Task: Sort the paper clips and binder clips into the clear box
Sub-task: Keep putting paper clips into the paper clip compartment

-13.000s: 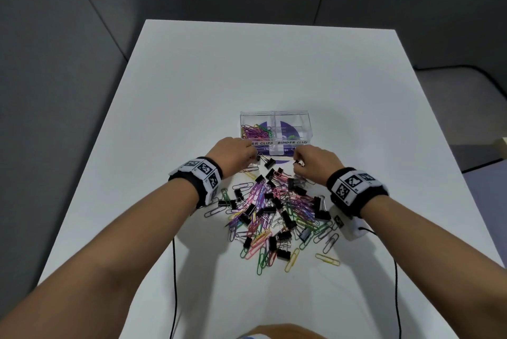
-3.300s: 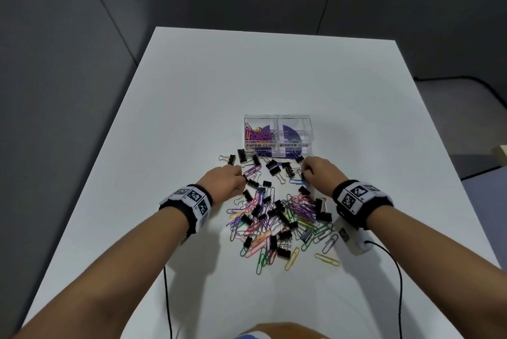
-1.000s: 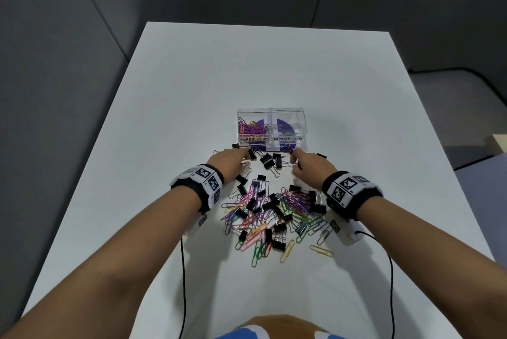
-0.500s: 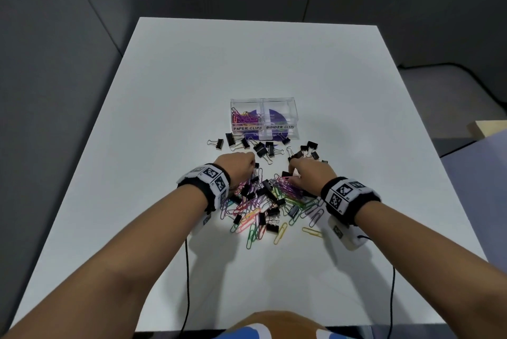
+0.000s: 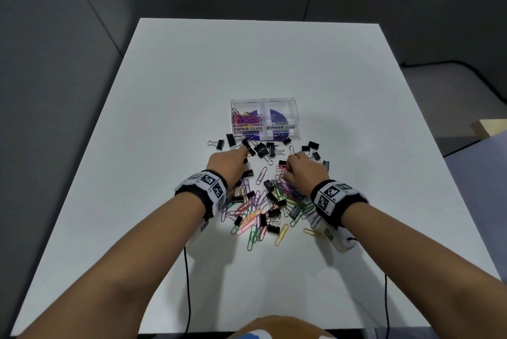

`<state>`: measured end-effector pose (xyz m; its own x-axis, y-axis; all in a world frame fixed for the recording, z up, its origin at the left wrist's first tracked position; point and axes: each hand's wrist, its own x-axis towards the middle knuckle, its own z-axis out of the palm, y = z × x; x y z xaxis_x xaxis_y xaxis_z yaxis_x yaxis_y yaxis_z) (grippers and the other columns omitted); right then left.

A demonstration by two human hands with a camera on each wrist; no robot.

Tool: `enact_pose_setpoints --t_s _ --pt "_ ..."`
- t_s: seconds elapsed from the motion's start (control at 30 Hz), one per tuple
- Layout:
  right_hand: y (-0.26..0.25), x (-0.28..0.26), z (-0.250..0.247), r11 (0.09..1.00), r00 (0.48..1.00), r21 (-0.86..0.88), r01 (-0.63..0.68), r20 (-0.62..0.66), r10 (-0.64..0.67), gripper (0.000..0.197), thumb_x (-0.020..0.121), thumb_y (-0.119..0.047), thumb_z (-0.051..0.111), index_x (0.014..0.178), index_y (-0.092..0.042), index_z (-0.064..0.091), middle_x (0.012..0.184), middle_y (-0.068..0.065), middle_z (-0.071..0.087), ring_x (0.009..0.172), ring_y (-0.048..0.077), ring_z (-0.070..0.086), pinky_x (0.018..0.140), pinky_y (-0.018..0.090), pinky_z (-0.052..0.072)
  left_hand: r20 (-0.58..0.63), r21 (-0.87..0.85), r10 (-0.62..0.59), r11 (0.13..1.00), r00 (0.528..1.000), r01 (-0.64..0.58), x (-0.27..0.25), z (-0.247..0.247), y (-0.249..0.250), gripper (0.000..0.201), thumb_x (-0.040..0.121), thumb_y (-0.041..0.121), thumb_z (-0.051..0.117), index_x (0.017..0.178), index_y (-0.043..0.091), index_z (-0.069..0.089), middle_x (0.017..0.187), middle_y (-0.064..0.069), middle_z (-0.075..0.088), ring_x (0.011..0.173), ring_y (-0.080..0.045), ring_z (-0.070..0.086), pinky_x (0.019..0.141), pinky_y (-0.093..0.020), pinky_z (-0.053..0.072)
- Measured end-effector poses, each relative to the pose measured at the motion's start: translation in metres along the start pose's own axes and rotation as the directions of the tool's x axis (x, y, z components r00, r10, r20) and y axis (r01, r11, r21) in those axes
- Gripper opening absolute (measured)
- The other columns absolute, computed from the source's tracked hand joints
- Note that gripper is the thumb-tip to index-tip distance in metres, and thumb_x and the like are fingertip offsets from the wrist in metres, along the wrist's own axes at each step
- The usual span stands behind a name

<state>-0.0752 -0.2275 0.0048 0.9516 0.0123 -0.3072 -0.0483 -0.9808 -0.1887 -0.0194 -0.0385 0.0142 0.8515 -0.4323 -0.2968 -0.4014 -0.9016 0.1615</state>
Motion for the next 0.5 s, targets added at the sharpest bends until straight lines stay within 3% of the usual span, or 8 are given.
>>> enact_pose_setpoints --t_s 0.1,0.23,0.33,0.5 --pt "0.003 0.0 0.001 0.999 0.999 -0.034 0.04 0.021 -0.039 0.03 0.092 -0.034 0.05 0.112 -0.011 0.05 0.117 0.008 0.051 0.093 0.029 0.061 0.067 0.033 0.044 0.008 0.037 0.074 0.997 0.997 -0.074 0.002 -0.002 0.006 0.03 0.096 0.034 0.042 0.116 0.013 0.051 0.113 -0.005 0.065 0.101 -0.026 0.062 0.078 -0.033 0.047" --pt "0.007 0.001 -0.001 1.0 0.999 -0.016 0.023 0.027 -0.023 0.026 0.092 -0.029 0.05 0.112 -0.012 0.05 0.119 0.008 0.05 0.09 0.029 0.062 0.069 0.034 0.047 0.114 0.101 0.098 0.989 0.989 -0.11 0.01 0.001 0.022 0.038 0.091 0.044 0.05 0.111 0.011 0.055 0.106 -0.005 0.066 0.097 -0.025 0.063 0.075 -0.033 0.049" --pt "0.011 0.003 -0.005 1.0 0.998 -0.016 0.017 0.055 -0.016 0.025 0.092 -0.03 0.053 0.112 -0.014 0.052 0.12 0.007 0.049 0.091 0.028 0.062 0.069 0.032 0.043 0.168 0.05 0.095 0.993 0.981 -0.105 0.018 0.006 0.032 0.032 0.092 0.036 0.054 0.107 0.009 0.059 0.106 -0.006 0.067 0.097 -0.025 0.064 0.077 -0.035 0.051" --pt "0.016 0.006 -0.004 1.0 0.998 0.027 -0.009 0.061 0.007 0.028 0.091 -0.032 0.055 0.113 -0.015 0.05 0.121 0.005 0.051 0.094 0.029 0.062 0.076 0.036 0.048 0.221 0.017 0.14 0.989 0.965 -0.148 0.027 0.003 0.036 0.024 0.093 0.03 0.054 0.107 0.013 0.065 0.111 -0.006 0.067 0.103 -0.025 0.063 0.086 -0.037 0.053"
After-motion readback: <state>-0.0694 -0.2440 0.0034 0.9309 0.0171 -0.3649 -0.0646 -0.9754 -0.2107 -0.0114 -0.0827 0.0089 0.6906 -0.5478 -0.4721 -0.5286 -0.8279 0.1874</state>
